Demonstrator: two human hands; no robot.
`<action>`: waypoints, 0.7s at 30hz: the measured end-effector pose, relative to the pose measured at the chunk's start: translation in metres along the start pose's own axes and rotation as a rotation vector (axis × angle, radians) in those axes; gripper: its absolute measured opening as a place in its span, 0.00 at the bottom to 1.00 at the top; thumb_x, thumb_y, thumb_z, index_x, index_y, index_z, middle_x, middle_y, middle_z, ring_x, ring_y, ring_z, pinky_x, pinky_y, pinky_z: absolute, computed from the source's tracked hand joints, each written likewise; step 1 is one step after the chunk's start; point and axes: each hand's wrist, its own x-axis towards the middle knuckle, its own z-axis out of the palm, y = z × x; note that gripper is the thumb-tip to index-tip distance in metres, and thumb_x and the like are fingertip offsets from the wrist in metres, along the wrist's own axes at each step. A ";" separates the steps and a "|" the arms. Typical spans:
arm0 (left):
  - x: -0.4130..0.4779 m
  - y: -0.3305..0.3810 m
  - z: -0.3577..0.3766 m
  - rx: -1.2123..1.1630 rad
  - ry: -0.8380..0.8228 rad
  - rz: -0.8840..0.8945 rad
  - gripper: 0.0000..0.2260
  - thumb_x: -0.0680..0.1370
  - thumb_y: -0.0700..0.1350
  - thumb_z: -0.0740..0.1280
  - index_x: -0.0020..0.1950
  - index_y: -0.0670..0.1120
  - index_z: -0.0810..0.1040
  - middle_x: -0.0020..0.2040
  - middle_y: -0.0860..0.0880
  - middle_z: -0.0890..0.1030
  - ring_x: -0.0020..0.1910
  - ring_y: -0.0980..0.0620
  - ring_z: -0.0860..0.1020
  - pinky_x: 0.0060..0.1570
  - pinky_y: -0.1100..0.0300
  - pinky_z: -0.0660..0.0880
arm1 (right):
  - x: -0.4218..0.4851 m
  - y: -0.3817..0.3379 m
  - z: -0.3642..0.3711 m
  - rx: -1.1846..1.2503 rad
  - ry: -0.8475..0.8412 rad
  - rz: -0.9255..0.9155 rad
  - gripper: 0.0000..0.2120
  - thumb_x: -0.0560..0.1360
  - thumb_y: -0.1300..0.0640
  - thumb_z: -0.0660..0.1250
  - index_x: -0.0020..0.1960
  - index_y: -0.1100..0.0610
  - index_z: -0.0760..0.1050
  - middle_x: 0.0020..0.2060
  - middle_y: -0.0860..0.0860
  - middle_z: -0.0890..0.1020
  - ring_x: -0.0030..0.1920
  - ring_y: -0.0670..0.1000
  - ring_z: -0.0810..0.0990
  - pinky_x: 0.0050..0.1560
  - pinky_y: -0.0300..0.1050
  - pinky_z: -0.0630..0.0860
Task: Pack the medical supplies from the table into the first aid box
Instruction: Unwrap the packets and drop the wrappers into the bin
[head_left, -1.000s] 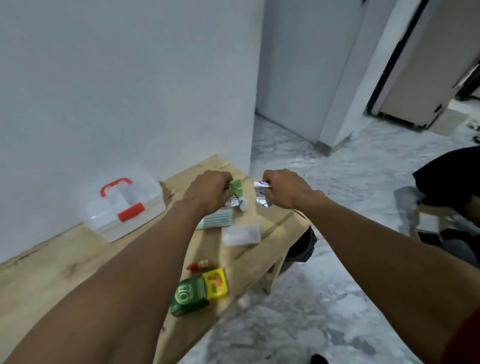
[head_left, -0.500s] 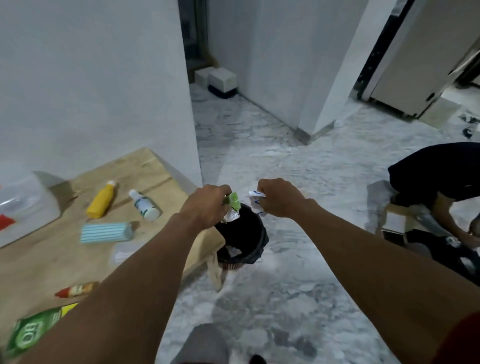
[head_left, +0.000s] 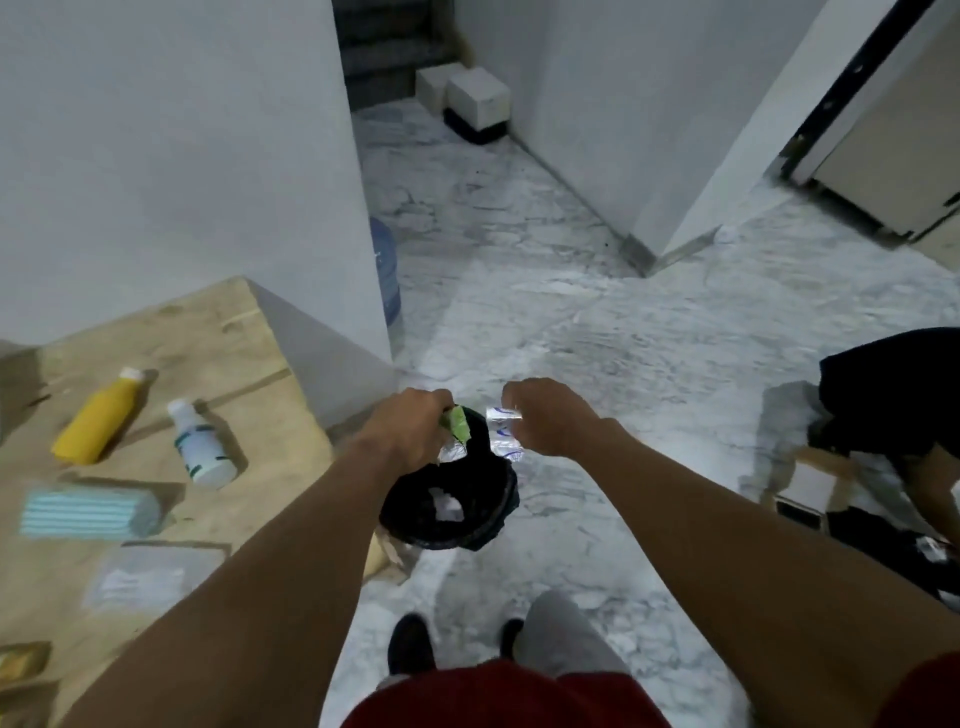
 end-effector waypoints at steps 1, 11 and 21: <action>0.007 -0.001 0.007 -0.010 -0.007 -0.034 0.14 0.76 0.43 0.65 0.61 0.48 0.76 0.58 0.43 0.80 0.56 0.41 0.78 0.53 0.52 0.75 | 0.011 0.006 0.003 -0.012 -0.038 -0.028 0.13 0.75 0.60 0.65 0.60 0.59 0.74 0.54 0.57 0.79 0.56 0.59 0.77 0.52 0.49 0.74; 0.055 -0.003 0.105 -0.241 -0.038 -0.495 0.09 0.77 0.39 0.62 0.55 0.47 0.77 0.50 0.43 0.81 0.48 0.40 0.79 0.46 0.47 0.78 | 0.119 0.054 0.063 -0.107 -0.266 -0.287 0.12 0.73 0.63 0.66 0.56 0.58 0.74 0.52 0.57 0.81 0.53 0.60 0.79 0.49 0.49 0.75; 0.116 -0.045 0.263 -0.243 -0.094 -0.715 0.11 0.79 0.37 0.58 0.58 0.46 0.75 0.53 0.45 0.80 0.52 0.42 0.80 0.46 0.51 0.75 | 0.200 0.093 0.225 -0.149 -0.335 -0.379 0.12 0.75 0.59 0.64 0.58 0.58 0.73 0.52 0.57 0.79 0.54 0.61 0.77 0.49 0.50 0.74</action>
